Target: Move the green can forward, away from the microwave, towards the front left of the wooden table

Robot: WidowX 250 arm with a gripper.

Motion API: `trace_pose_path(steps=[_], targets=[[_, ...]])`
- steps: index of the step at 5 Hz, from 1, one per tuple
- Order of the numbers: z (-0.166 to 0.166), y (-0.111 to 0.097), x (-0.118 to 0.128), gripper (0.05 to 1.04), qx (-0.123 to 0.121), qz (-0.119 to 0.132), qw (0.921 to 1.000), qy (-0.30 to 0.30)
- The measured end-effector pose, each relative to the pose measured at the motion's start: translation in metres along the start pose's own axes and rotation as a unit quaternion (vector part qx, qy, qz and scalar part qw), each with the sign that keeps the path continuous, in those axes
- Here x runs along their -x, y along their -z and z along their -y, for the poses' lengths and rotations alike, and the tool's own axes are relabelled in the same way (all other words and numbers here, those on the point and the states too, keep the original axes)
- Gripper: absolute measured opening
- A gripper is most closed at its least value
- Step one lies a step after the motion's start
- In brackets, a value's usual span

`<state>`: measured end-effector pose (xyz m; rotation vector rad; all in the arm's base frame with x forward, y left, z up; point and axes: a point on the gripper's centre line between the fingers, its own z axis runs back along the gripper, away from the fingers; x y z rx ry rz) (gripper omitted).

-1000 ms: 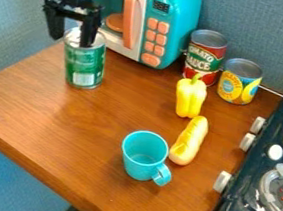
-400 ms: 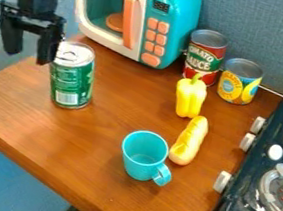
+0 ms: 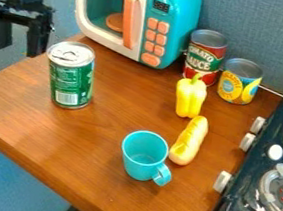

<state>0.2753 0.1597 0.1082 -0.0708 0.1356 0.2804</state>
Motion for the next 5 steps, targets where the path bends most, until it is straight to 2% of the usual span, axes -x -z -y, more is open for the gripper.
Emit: trace_pose_path(steps=[1, 2, 3, 4, 5], targets=[[0.015, -0.02, -0.007, 1.001, 0.022, 0.042, 0.9982, 0.037], [0.071, -0.026, -0.019, 1.001, 0.012, 0.065, 0.9873, 0.144], [0.106, -0.018, -0.003, 1.001, 0.011, 0.046, 0.9793, 0.197], [0.145, -0.014, 0.01, 1.001, 0.005, 0.047, 0.9716, 0.232], [0.159, -0.006, 0.015, 1.001, 0.02, 0.044, 0.9707, 0.235]])
